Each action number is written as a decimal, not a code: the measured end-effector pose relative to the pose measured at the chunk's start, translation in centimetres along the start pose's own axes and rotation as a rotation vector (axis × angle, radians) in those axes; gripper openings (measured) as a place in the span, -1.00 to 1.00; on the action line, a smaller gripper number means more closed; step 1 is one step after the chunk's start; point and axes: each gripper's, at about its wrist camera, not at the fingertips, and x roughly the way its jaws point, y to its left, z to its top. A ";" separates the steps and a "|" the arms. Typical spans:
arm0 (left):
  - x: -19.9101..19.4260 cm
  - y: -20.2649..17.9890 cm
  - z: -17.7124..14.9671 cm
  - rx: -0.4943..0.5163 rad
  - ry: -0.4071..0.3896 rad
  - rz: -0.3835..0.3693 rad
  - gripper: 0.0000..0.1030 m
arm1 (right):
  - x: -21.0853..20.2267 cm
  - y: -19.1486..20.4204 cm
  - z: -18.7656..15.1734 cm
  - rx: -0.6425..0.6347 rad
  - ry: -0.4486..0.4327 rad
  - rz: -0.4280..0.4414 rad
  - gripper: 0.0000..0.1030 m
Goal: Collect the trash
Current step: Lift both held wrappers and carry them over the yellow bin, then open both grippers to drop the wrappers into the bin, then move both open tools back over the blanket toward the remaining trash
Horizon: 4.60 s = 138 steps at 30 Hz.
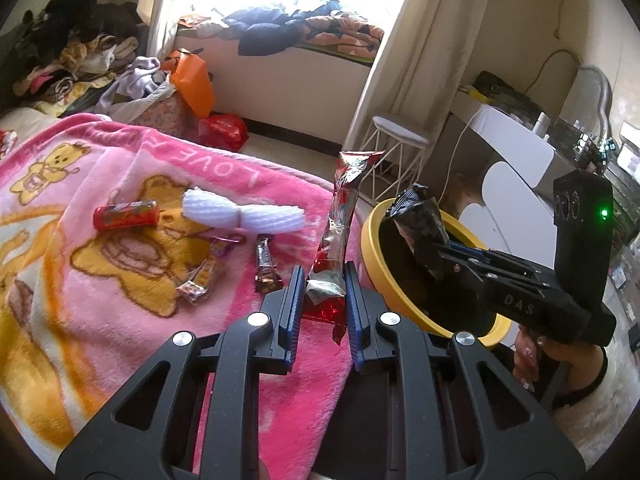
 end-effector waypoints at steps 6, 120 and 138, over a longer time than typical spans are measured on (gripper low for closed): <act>0.4 -0.9 0.3 0.010 -0.001 -0.018 -0.72 | -0.8 -1.6 0.0 0.036 -0.019 -0.022 -0.50; 3.1 6.7 7.1 -0.212 -0.137 0.206 0.79 | 0.3 1.9 2.9 0.014 -0.099 -0.182 0.62; 2.9 14.0 4.9 -0.363 -0.103 0.331 0.79 | 7.8 5.4 2.7 -0.070 0.039 -0.109 0.61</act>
